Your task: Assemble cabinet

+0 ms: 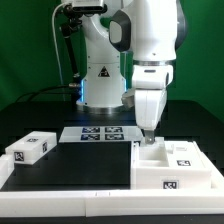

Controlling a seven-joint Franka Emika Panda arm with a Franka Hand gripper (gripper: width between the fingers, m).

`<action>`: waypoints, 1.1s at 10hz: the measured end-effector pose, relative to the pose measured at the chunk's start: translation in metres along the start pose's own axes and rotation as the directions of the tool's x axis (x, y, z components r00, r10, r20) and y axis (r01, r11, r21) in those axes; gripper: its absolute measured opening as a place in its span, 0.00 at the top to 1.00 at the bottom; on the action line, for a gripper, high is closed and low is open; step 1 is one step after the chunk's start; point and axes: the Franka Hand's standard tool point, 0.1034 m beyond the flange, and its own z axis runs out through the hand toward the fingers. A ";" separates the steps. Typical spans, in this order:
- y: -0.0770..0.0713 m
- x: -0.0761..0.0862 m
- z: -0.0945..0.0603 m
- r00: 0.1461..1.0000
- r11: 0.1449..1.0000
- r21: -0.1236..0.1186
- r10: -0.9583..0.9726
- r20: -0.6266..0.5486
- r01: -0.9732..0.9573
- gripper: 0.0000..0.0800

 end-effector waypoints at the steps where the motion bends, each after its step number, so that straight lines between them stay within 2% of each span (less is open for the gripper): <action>1: -0.002 0.000 0.005 1.000 1.000 0.005 0.000 -0.004 0.000 0.00; 2: -0.003 0.000 0.008 1.000 1.000 0.007 0.000 -0.006 0.000 0.00; 3: -0.004 0.000 0.010 1.000 1.000 0.006 0.001 -0.010 -0.001 0.07; 4: -0.005 0.000 0.013 1.000 1.000 0.010 0.002 -0.010 -0.002 0.07; 5: -0.006 0.000 0.014 1.000 1.000 0.013 0.002 -0.010 -0.002 0.28; 6: -0.007 -0.001 0.015 1.000 1.000 0.016 0.002 -0.009 -0.002 0.28; 7: -0.008 -0.001 0.016 1.000 1.000 0.019 0.002 -0.008 -0.002 0.52; 8: -0.008 -0.001 0.017 1.000 1.000 0.022 0.003 -0.007 -0.003 0.52; 9: -0.008 -0.001 0.017 1.000 1.000 0.022 0.003 -0.007 -0.003 0.79; 10: -0.007 -0.001 0.016 1.000 1.000 0.018 0.003 -0.009 -0.003 0.92; 11: -0.007 -0.001 0.016 1.000 1.000 0.018 0.003 -0.009 -0.003 0.92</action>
Offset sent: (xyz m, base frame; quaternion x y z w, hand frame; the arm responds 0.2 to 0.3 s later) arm -0.0011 0.0015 -0.0104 -0.0080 0.0169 -0.0110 0.9998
